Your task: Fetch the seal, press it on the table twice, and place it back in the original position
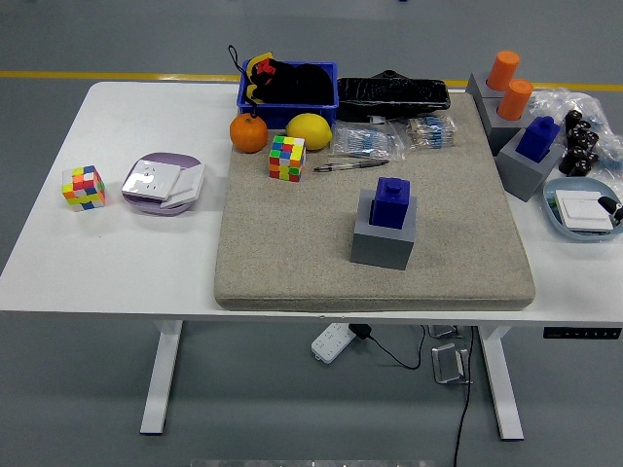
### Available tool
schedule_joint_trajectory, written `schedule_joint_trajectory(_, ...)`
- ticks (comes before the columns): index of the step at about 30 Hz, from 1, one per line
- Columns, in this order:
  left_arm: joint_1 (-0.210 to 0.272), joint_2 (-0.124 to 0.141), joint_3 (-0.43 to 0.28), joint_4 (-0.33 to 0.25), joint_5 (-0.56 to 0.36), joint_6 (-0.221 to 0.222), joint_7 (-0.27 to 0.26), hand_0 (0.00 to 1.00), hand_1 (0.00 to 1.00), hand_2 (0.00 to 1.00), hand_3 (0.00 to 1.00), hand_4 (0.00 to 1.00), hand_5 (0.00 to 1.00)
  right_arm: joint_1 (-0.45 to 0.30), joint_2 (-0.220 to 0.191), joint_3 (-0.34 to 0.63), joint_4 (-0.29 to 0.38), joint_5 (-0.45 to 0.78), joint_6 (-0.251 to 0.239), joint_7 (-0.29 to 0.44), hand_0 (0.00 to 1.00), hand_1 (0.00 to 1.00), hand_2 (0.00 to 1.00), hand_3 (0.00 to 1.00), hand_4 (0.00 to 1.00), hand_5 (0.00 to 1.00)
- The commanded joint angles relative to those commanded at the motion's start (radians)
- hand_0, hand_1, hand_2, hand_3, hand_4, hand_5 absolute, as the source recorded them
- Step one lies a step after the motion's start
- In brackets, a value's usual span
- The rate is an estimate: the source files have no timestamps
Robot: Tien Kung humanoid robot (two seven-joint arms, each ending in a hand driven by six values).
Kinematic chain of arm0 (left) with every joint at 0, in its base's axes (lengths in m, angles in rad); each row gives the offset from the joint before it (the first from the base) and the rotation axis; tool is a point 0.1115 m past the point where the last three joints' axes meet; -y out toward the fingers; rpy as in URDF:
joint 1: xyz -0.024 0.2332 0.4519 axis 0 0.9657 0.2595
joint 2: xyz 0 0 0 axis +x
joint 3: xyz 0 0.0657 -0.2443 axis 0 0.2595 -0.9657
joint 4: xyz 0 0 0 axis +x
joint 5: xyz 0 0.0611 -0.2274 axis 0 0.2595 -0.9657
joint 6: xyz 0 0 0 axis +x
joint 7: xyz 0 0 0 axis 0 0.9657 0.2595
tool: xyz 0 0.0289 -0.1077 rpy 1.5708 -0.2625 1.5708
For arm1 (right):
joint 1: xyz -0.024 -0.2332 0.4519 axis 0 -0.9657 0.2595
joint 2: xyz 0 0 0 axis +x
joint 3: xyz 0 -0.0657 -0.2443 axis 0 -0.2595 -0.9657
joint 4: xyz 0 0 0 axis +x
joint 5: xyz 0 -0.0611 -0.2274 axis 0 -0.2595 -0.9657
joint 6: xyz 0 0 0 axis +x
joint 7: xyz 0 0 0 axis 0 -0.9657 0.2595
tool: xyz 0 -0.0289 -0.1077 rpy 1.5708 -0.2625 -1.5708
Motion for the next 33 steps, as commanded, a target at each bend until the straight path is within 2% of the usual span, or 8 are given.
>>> schedule_joint_trajectory(33,0.006,-0.004,-0.002,0.003,-0.005,-0.001,0.001,0.816,0.816,0.789,0.837,0.801,0.414,-0.013,0.013,0.048,0.007,-0.008,0.005,-0.012,0.910,0.886,0.880,0.877,0.998,0.325)
